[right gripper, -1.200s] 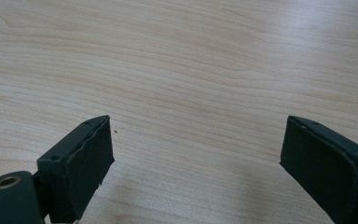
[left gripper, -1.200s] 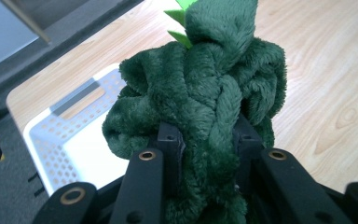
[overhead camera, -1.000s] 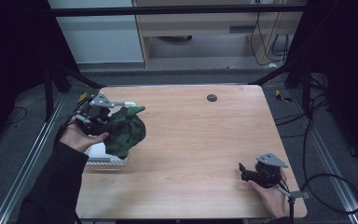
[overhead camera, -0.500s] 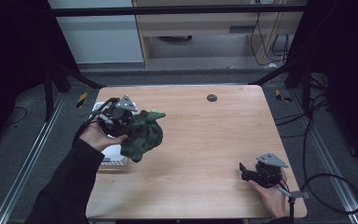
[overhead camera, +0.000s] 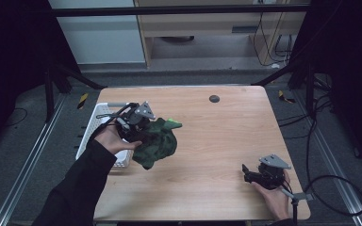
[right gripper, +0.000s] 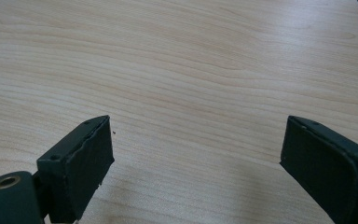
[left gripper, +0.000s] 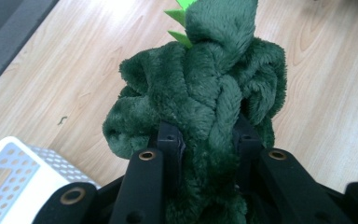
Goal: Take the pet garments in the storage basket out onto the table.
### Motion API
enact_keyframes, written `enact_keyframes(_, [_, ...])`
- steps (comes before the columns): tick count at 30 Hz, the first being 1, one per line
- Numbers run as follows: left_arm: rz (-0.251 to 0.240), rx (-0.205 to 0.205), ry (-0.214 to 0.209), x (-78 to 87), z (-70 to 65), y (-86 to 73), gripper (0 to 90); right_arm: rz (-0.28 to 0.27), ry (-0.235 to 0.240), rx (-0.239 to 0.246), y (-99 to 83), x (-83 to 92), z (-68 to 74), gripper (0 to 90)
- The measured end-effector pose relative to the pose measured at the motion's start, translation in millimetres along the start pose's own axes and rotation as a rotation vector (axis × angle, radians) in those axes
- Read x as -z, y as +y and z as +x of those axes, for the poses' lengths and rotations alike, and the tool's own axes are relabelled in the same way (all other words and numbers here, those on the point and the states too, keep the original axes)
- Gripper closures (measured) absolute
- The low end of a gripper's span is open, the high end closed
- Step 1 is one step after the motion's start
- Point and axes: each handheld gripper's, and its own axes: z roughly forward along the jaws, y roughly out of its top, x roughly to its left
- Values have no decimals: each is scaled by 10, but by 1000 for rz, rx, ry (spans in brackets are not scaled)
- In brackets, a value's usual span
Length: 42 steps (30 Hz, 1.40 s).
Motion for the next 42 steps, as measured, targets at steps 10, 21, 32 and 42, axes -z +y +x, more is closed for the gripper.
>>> enact_keyframes(10, [27, -49, -44, -134, -90, 103, 704, -2, 2, 0, 0, -1, 0, 91])
enact_keyframes(21, [52, -98, -90, -286, -181, 209, 704, -4, 3, -1, 1, 1, -6, 91])
enact_keyframes(32, [82, -171, -136, -481, -322, 296, 703, -7, 5, 1, 0, 0, -5, 91])
enact_keyframes(42, [104, -207, -183, -743, -448, 330, 703, -8, 5, -2, 2, 3, -8, 91])
